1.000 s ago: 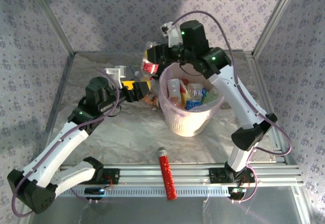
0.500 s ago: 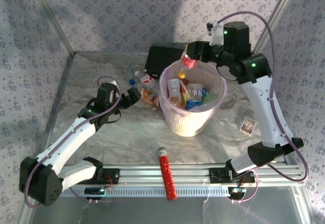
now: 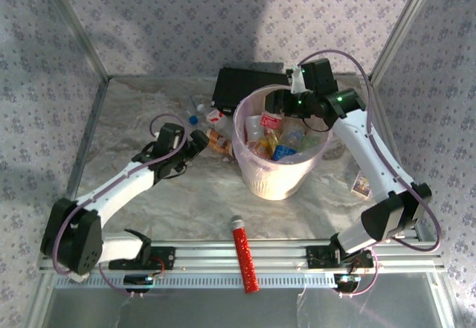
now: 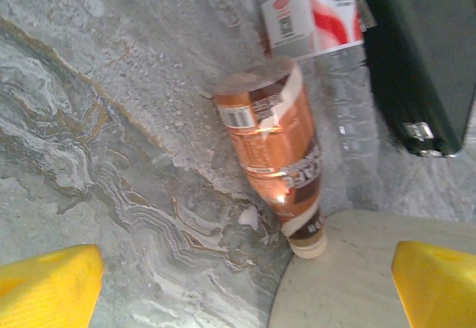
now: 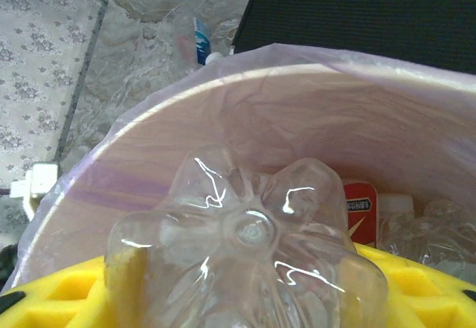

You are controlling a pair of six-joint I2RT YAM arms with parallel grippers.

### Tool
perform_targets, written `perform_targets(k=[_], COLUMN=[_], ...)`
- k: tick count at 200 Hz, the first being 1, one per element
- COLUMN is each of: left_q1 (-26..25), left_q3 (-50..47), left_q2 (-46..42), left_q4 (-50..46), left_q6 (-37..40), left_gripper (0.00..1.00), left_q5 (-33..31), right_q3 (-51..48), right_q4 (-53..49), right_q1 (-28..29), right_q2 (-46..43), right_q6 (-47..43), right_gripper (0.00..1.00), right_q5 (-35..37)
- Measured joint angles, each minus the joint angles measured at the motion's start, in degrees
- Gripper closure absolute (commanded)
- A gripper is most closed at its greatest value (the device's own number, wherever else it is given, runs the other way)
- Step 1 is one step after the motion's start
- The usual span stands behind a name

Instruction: Put the plastic bottles in the bin

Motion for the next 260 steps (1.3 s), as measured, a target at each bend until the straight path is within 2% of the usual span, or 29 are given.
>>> perform_targets(k=[61, 111, 173, 185, 220, 260], left_q1=[-0.2, -0.3, -1.1, -1.2, -1.7, -2.0], left_q3=[3.3, 8.0, 13.5, 14.3, 15.4, 15.5], left_q2=[11.9, 20.1, 28.4, 29.5, 31.3, 31.4], left_q4=[3.3, 6.4, 10.0, 10.5, 10.1, 10.1], left_q6=[-2.6, -5.4, -7.8, -8.0, -8.7, -8.7], left_gripper=[0.03, 0.03, 0.06, 0.09, 0.29, 0.37], left_q5=[-0.4, -0.4, -0.4, -0.4, -0.8, -1.2], right_q3=[0.8, 7.9, 7.2, 6.5, 4.6, 3.4], right_q4=[-2.5, -7.5, -9.2, -9.4, -10.2, -10.4], right_q1=[-0.3, -1.6, -1.9, -1.9, -1.9, -1.9], right_q2=[1.7, -0.1, -7.1, -8.1, -10.1, -10.3], right_q6=[-0.5, -1.6, -3.7, -3.9, -4.8, -5.0], right_gripper=[0.17, 0.18, 0.23, 0.23, 0.24, 0.24], right_q5=[0.3, 2.1, 3.0, 3.0, 3.0, 3.0])
